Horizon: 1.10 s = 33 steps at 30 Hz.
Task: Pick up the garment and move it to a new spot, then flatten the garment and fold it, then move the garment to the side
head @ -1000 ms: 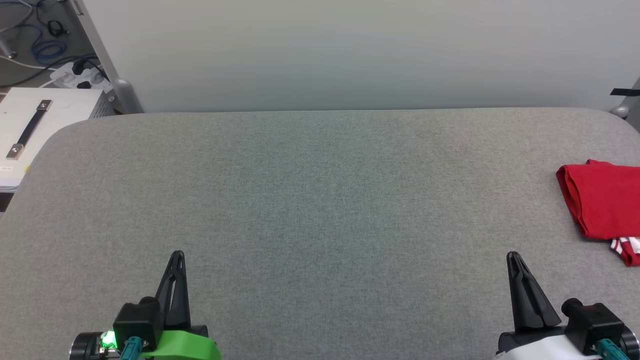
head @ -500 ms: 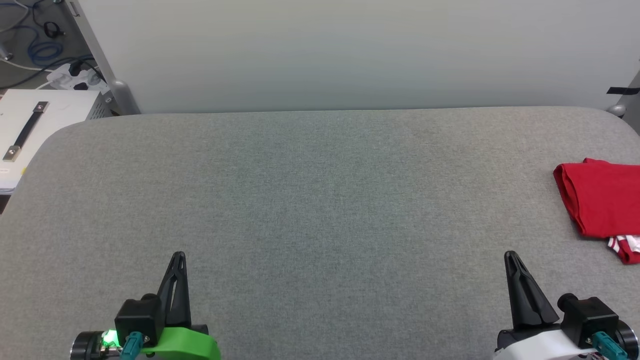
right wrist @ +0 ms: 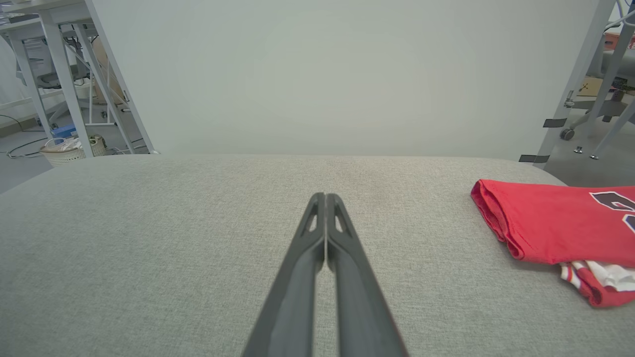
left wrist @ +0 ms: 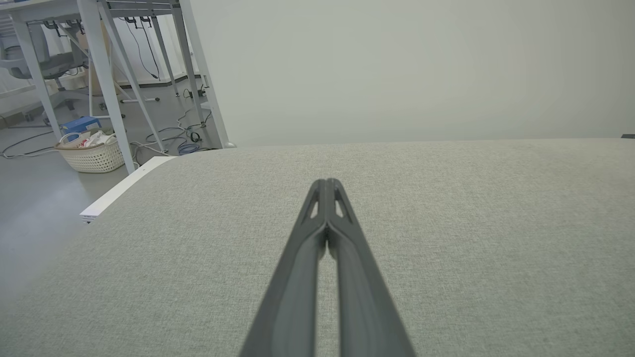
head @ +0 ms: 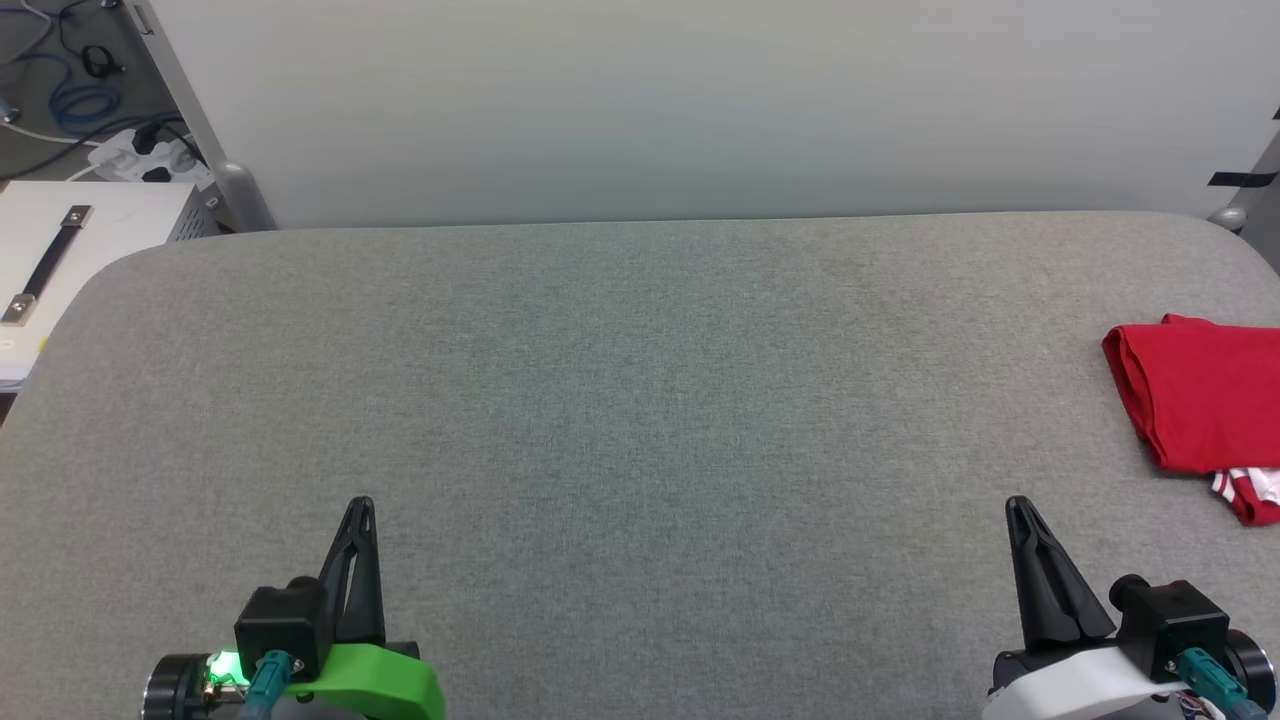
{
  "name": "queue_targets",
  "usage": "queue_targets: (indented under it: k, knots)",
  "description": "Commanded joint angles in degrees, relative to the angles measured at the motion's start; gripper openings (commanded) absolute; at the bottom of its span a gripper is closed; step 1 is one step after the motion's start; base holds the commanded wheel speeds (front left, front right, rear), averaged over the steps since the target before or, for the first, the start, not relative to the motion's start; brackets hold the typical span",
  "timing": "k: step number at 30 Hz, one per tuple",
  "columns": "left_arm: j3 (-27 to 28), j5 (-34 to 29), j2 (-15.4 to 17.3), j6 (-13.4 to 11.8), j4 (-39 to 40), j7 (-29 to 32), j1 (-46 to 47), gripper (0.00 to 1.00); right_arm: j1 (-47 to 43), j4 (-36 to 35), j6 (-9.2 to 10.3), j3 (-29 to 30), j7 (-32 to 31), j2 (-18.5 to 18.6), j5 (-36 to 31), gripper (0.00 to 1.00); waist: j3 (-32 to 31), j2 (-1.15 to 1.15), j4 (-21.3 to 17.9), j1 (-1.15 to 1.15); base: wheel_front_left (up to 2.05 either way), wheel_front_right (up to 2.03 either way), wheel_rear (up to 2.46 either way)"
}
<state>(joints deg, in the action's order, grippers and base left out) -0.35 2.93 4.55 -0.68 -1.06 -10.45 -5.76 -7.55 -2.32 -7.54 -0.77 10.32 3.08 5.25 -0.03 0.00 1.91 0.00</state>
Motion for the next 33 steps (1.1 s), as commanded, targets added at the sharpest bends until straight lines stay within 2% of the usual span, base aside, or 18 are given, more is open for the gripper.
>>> queue_targets:
  k: [1, 33]
  knots:
    - [0.07, -0.51, -0.34, 0.21, 0.23, 0.46, 1.13, 0.0, 1.21, 0.21, 0.02, 0.06, -0.28, -0.06, -0.55, 0.0, 0.0, 0.0, -0.03, 0.0, 0.0, 0.0, 0.0]
    - [0.17, -1.41, -0.83, 0.38, 0.54, 4.17, 2.85, 0.0, 3.57, 1.0, 0.03, 0.33, -4.01, -0.11, -2.3, 0.0, 0.01, 0.0, -0.73, 0.0, 0.0, 0.0, 0.0]
